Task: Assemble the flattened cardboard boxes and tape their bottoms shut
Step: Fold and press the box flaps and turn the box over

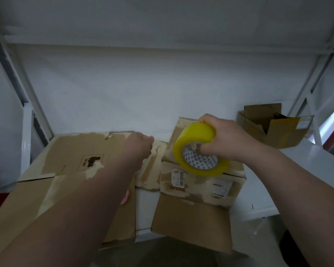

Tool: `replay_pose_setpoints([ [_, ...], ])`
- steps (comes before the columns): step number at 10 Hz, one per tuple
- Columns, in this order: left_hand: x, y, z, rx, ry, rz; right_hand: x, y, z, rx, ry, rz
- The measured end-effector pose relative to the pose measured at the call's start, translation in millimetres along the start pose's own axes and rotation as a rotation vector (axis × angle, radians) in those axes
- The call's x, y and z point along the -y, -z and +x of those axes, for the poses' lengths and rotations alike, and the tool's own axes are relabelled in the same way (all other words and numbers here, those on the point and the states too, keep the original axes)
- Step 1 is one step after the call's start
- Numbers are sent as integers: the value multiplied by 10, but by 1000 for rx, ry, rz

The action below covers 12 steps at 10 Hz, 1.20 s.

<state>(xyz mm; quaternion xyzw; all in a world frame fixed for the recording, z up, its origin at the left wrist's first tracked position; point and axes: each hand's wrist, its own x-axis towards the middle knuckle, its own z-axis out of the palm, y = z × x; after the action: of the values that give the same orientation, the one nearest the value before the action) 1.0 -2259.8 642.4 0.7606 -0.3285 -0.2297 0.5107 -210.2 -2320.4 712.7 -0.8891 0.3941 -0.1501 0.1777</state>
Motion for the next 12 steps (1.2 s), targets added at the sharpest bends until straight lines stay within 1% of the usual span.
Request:
replay_pose_setpoints([
  [1,92,31,57,-2,26,45,5,26,49,84,-19,-402],
  [2,207,-16,69,49,145,40,14,-21,94,177,-52,-500],
  [3,521,-174,206,41,227,0,24,-102,136,194,-11,-550],
  [5,722,-322,228,-77,122,51,48,-218,211,165,68,-610],
  [7,821,-383,206,-62,98,216,68,-280,285,163,96,-610],
  [8,870,-435,194,-26,123,212,70,-293,308,166,100,-606],
  [9,935,-533,141,50,176,64,46,-306,319,162,100,-586],
  [11,950,-649,88,193,315,-95,-10,-322,339,135,103,-526],
  [12,992,-635,55,311,408,-72,-28,-319,336,122,105,-516],
])
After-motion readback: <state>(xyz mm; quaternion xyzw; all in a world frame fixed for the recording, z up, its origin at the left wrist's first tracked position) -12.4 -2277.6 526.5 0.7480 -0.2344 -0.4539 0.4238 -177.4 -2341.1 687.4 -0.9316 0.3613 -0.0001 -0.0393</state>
